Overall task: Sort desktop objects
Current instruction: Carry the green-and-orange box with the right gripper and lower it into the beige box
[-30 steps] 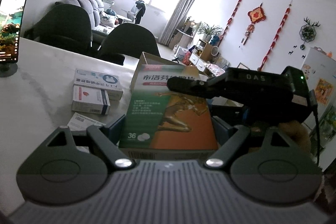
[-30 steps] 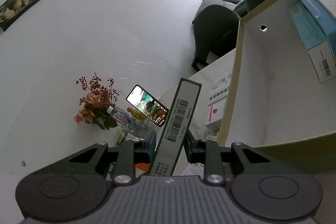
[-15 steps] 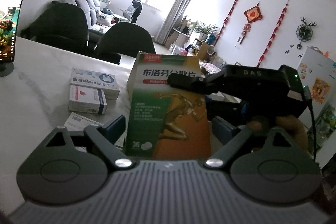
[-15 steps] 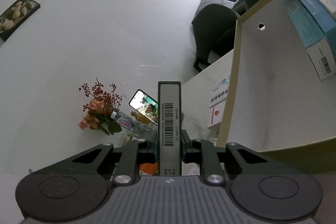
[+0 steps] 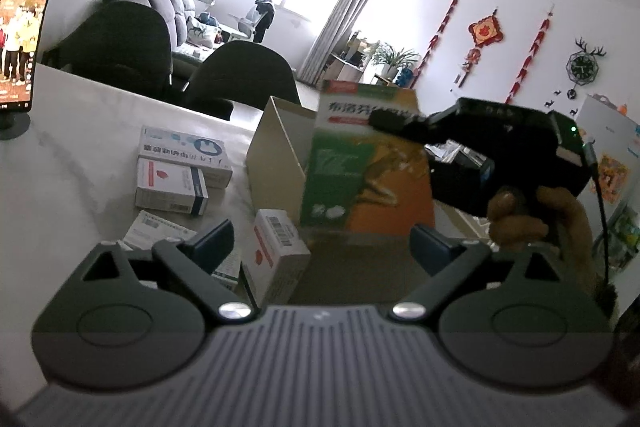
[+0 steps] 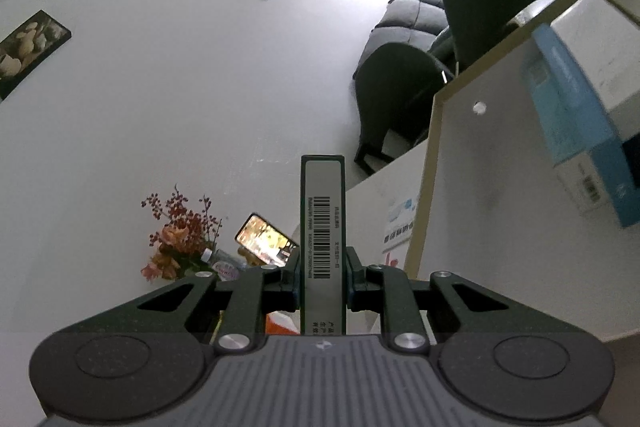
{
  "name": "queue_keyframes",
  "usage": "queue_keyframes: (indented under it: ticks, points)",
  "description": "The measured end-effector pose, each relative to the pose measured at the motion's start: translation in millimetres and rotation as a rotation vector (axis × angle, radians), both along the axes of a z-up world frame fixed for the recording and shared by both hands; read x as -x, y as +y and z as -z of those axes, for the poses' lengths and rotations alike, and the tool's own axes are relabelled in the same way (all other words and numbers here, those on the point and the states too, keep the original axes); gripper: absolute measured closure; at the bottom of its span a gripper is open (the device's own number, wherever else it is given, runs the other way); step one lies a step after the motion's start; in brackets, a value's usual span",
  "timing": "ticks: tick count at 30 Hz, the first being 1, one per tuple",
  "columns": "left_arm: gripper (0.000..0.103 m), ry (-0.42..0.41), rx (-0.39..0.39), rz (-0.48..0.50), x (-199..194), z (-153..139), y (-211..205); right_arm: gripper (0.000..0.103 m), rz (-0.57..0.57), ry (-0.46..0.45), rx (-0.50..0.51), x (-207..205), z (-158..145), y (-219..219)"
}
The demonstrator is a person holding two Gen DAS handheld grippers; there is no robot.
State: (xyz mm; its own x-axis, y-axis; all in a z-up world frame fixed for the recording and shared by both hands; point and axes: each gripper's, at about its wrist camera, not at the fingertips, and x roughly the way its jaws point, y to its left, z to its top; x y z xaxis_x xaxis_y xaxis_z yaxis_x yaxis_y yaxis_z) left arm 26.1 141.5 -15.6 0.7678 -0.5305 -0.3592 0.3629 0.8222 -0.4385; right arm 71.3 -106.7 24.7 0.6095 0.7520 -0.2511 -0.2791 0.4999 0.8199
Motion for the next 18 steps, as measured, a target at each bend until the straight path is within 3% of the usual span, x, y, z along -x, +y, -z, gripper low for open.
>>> queue_keyframes:
  ticks: [18]
  points:
    - [0.005,0.050,0.007,0.006,-9.4,10.4,1.8,0.081,0.131,-0.021,0.074,-25.4,-22.6,-39.7]
